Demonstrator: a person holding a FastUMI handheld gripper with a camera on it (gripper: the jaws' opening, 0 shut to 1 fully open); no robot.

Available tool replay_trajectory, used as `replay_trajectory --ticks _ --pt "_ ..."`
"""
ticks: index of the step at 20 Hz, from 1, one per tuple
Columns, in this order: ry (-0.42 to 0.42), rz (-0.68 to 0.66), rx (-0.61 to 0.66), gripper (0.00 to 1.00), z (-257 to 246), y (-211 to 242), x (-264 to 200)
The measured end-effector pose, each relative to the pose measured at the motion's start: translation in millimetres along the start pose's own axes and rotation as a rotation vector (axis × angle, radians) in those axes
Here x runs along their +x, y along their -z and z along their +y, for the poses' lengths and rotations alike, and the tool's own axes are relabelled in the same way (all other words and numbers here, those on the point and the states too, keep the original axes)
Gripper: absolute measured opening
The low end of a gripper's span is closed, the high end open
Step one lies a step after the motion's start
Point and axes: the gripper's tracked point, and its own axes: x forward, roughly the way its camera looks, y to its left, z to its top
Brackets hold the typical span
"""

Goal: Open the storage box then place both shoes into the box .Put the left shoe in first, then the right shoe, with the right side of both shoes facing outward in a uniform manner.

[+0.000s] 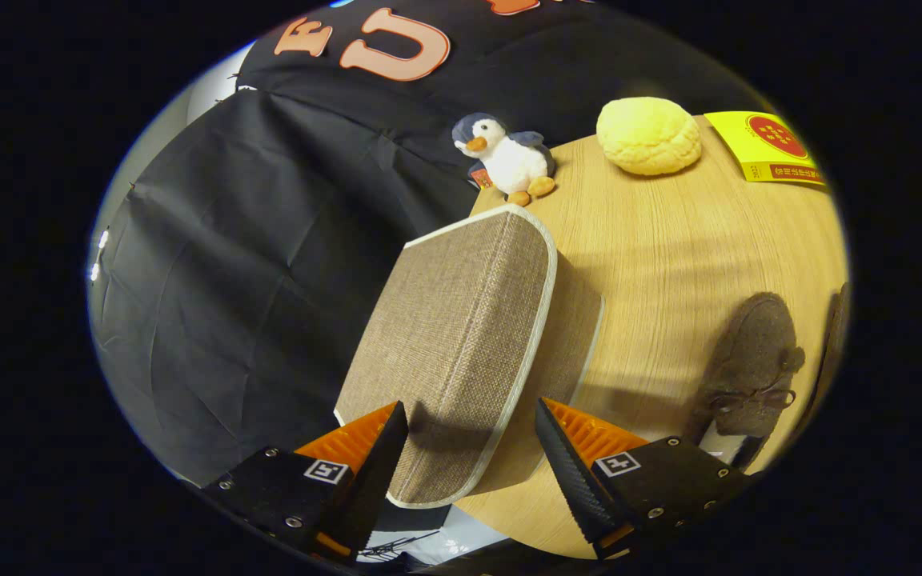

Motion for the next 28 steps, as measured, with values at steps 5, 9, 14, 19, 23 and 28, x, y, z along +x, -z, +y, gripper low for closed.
replay_trajectory --ticks 5,9,14,19,23,28 --pt "-0.082 0.007 0.152 0.96 5.5 0.7 11.4" --pt "-0.129 -0.019 0.202 0.87 12.8 -7.4 5.7" --pt "-0.209 -0.075 0.239 0.66 41.6 -30.0 -34.6" --pt "-0.271 -0.149 0.133 0.42 94.8 -60.4 -52.2" --pt "-0.318 -0.165 0.049 0.32 144.5 -74.0 -48.7" --pt "-0.317 -0.136 -0.048 0.28 198.1 -78.9 -18.3"
